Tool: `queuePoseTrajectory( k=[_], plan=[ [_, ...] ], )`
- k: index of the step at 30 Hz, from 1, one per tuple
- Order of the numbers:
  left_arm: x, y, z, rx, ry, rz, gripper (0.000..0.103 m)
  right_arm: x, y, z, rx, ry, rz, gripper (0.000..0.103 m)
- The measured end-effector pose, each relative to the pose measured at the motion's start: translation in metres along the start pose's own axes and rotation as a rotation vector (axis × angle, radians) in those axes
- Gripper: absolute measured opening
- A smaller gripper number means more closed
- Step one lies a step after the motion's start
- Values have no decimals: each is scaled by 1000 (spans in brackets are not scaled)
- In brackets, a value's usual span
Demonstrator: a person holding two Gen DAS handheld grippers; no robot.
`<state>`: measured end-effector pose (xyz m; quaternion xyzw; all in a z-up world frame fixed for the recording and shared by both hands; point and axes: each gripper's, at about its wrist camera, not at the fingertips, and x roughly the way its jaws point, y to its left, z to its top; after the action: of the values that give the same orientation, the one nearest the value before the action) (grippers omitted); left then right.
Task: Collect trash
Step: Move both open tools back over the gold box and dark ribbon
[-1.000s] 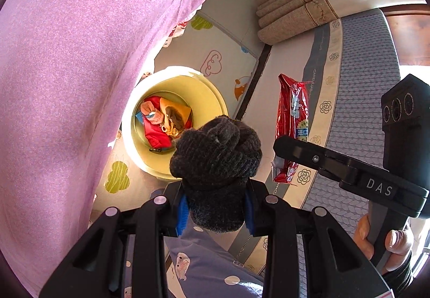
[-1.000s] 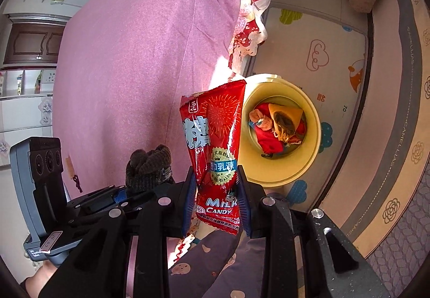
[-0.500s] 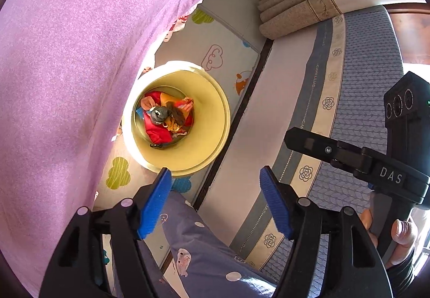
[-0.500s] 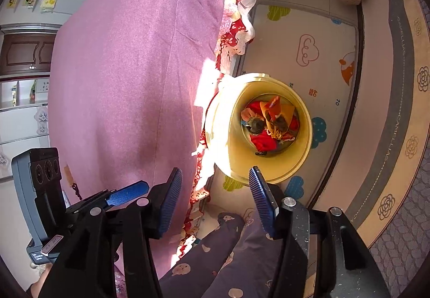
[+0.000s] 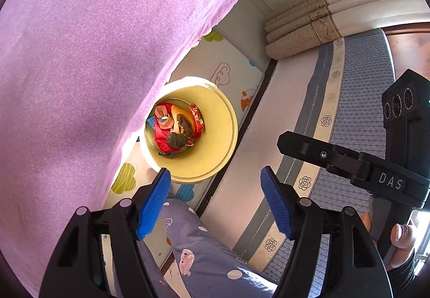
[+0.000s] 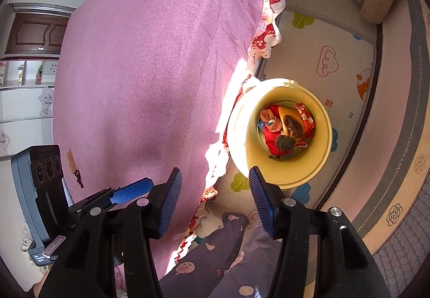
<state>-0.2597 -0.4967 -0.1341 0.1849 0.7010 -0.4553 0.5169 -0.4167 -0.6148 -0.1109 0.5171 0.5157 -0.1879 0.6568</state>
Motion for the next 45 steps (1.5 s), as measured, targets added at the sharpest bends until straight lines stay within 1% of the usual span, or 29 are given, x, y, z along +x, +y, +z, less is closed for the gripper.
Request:
queuePoseTrajectory(
  k=[6,12,15,23,33,39,45],
  plan=[
    [-36,39,-18,-59,-64,-6,69,15,58,1,-103,25,-6,52],
    [-76,97,-47,-155,-127,-3,69,45,131,-12,-221,64,-6,52],
    [-95,130,-66,-206,-157,-3,69,64,170,-24,-277,89,-3,52],
    [-141,214,-117,-339,-232,1,69,115,265,-68,-407,159,5,52],
    [-188,306,-182,-459,-319,13,69,171,365,-122,-520,210,12,52],
    [-220,370,-214,-551,-384,43,69,203,420,-143,-614,250,21,52],
    [-254,419,-232,-655,-468,64,69,228,477,-154,-735,287,29,52]
  ],
)
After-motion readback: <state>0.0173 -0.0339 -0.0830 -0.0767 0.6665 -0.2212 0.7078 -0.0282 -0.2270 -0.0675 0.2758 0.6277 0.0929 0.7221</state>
